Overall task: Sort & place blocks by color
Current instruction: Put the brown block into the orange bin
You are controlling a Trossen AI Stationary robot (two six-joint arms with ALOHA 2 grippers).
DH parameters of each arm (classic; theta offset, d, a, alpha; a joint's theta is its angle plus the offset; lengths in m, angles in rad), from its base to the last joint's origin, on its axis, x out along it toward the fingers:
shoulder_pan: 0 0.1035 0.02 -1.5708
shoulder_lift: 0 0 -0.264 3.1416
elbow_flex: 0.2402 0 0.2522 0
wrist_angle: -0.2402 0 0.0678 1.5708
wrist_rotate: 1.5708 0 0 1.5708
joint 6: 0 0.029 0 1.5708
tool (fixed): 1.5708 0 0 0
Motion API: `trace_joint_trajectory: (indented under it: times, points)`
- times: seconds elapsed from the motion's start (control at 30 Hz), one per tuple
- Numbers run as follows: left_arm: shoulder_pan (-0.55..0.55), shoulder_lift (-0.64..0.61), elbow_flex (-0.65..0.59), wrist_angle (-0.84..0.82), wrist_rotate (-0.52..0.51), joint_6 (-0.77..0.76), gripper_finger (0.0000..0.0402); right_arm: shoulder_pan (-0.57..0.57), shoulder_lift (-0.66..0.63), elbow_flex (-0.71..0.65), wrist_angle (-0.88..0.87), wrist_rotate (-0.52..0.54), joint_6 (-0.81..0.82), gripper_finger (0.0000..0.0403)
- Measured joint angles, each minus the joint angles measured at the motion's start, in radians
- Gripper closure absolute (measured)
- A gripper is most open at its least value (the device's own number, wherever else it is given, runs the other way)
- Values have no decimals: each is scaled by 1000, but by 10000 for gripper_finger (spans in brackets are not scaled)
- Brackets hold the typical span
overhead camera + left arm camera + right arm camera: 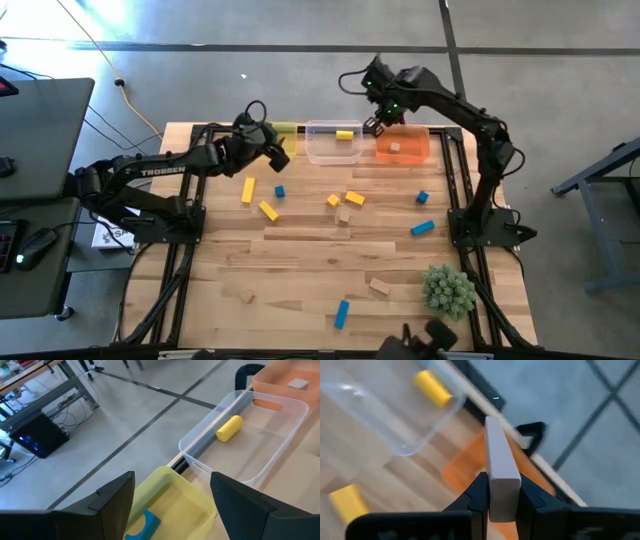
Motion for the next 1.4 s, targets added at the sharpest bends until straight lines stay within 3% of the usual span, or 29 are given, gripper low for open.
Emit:
trace_joint_trajectory:
  times: [0.17, 0.37, 0.63, 0.83, 1.1, 1.4]
  points:
    - [16, 0, 0, 0, 0, 0, 151, -44, -41, -37, -11, 61, 21, 367]
    - [20, 0, 0, 0, 0, 0, 151, -115, -215, -381, 209, -4, 61, 366]
    - [20, 0, 0, 0, 0, 0, 151, -244, -458, -743, 599, -267, 151, 366]
    - [20, 0, 0, 0, 0, 1, 151, -303, -528, -952, 746, -414, 241, 366]
    - [20, 0, 0, 0, 0, 1, 151, -350, -527, -1085, 857, -464, 283, 366]
    - [20, 0, 0, 0, 0, 1, 151, -372, -527, -1096, 862, -461, 281, 343]
